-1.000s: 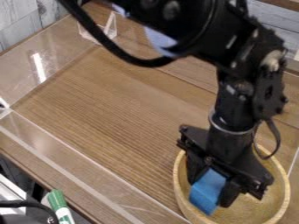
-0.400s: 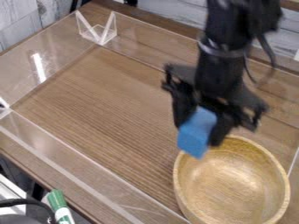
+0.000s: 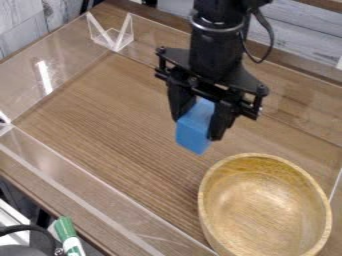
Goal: Remove the blue block from inside the brown bowl and put it on the table
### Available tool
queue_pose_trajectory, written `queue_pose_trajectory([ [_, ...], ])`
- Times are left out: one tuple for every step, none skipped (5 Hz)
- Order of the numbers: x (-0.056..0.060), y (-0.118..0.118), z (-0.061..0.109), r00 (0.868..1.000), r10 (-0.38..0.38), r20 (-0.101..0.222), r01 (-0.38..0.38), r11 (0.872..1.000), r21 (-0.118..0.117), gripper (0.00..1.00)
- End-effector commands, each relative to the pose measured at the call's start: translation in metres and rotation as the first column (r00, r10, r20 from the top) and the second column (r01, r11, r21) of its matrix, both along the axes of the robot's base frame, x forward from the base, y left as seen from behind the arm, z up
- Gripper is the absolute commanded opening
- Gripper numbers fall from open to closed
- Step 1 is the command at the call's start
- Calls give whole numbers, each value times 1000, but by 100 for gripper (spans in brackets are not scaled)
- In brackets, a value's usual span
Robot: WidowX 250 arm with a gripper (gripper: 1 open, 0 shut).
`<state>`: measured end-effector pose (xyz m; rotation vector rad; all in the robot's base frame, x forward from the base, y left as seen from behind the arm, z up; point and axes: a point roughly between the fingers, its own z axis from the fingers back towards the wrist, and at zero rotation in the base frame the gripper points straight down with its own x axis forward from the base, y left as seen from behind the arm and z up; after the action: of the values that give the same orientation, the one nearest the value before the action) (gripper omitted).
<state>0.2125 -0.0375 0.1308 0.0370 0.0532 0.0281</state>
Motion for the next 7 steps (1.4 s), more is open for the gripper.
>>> queue_pose_trajectory([
  [7, -2, 15, 997, 8, 75, -8, 1000, -6, 0],
  [6, -4, 14, 997, 15, 77, -15, 1000, -3, 0],
  [5, -6, 12, 997, 19, 79, -19, 1000, -1, 0],
  [5, -7, 11, 996, 23, 81, -23, 1000, 3, 0],
  [5, -8, 9, 996, 26, 84, -27, 1000, 8, 0],
  [5, -1, 5, 996, 38, 83, -39, 999, 14, 0],
  [4, 4, 1, 996, 44, 83, -46, 999, 19, 0],
])
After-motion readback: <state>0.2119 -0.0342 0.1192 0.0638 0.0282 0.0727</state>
